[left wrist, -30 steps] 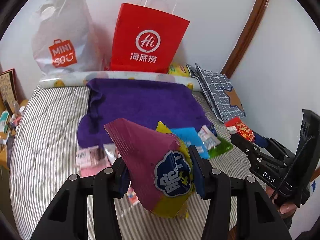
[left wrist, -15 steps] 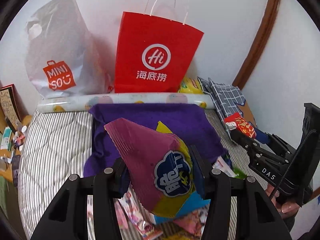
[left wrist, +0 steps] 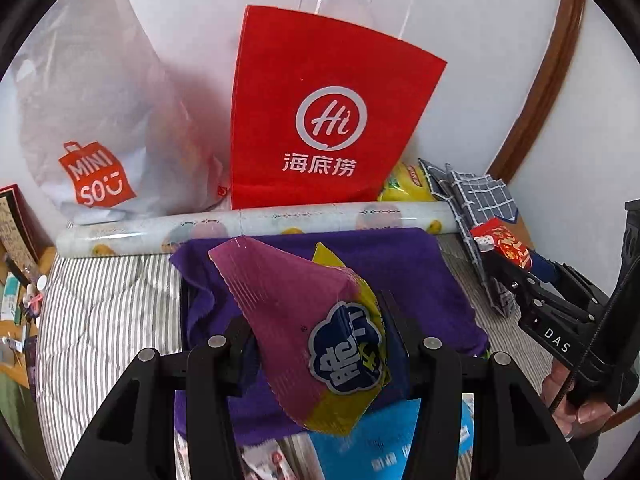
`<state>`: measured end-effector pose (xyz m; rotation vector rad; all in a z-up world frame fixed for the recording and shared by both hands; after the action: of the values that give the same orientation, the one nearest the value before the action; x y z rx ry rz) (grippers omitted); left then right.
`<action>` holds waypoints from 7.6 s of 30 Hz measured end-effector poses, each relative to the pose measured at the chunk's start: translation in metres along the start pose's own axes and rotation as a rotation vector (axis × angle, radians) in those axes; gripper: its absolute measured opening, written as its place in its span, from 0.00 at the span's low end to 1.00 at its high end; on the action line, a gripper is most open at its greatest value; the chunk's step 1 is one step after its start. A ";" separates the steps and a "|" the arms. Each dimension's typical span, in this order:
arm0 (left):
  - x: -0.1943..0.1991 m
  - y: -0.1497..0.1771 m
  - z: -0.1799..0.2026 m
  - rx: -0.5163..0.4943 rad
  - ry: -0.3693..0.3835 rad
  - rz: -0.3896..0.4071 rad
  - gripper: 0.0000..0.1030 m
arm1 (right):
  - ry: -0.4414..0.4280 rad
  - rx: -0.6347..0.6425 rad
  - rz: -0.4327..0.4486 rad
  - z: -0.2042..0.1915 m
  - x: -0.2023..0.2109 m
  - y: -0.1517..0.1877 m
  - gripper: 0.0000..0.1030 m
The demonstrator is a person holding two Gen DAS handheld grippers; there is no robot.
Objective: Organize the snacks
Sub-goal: 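Carry the red packet and chip bag onto the purple towel and release both, then withdraw both grippers from the towel toward the remaining snacks, then grasp the green snack bag with the right gripper while the left grasps a pink wafer packet, then carry the green bag and pink wafer packet onto the purple towel and release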
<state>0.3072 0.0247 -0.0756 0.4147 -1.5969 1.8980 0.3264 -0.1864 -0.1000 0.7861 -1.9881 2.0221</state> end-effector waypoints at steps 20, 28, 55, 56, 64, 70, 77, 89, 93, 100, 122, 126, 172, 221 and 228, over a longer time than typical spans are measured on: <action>-0.097 0.023 -0.036 0.090 0.013 -0.150 0.50 | -0.007 -0.087 -0.227 0.020 -0.083 0.049 0.48; -0.108 0.031 -0.044 0.106 0.004 -0.179 0.51 | 0.010 -0.076 -0.249 0.022 -0.091 0.059 0.48; -0.043 -0.003 0.008 -0.046 0.001 -0.075 0.83 | 0.127 -0.011 -0.155 0.008 0.001 0.033 0.88; -0.036 -0.006 0.012 -0.057 -0.013 -0.061 0.83 | 0.150 -0.001 -0.151 0.009 0.008 0.033 0.91; 0.010 0.004 0.021 -0.043 -0.058 -0.032 0.89 | 0.201 -0.020 -0.103 0.021 0.069 0.045 0.92; 0.049 0.027 0.024 -0.075 -0.074 0.013 0.89 | 0.228 -0.039 -0.060 0.031 0.098 0.059 0.92; 0.077 0.059 0.017 -0.034 -0.042 0.017 0.80 | 0.197 -0.037 -0.073 0.035 0.110 0.077 0.92; 0.086 0.109 -0.004 -0.039 -0.104 -0.027 0.80 | 0.177 -0.077 -0.071 0.046 0.124 0.106 0.92; 0.085 0.120 -0.012 -0.020 -0.109 -0.031 0.80 | 0.175 -0.068 -0.085 0.047 0.119 0.115 0.92; 0.080 0.131 -0.025 0.021 -0.114 -0.059 0.80 | 0.184 -0.094 -0.140 0.056 0.094 0.136 0.77; 0.071 0.151 -0.071 0.089 -0.171 -0.100 0.80 | 0.081 -0.181 -0.191 0.072 0.067 0.164 0.42; 0.072 0.156 -0.079 0.094 -0.175 -0.106 0.80 | 0.081 -0.169 -0.173 0.069 0.085 0.165 0.41; 0.075 0.168 -0.072 0.085 -0.137 -0.130 0.51 | 0.118 -0.171 -0.146 0.067 0.086 0.190 0.45; 0.068 0.110 0.025 -0.032 0.019 -0.011 0.51 | -0.051 -0.121 0.053 -0.005 0.118 0.079 0.44; 0.047 0.091 0.018 -0.036 -0.026 0.005 0.51 | -0.039 -0.103 0.048 -0.002 0.086 0.060 0.44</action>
<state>0.2114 0.0118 -0.1136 0.4222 -1.6473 1.8718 0.2236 -0.2083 -0.1094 0.7679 -2.1328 1.9262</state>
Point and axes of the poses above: each gripper's, at about its wrist camera, not at the fingertips, and x roughly against the way its jaws point, z to its right, y to its underside, the point moved 4 cm from there along -x, roughly the way its jaws point, and after that the axes turned 9 degrees about z, right-handed, at the moved point
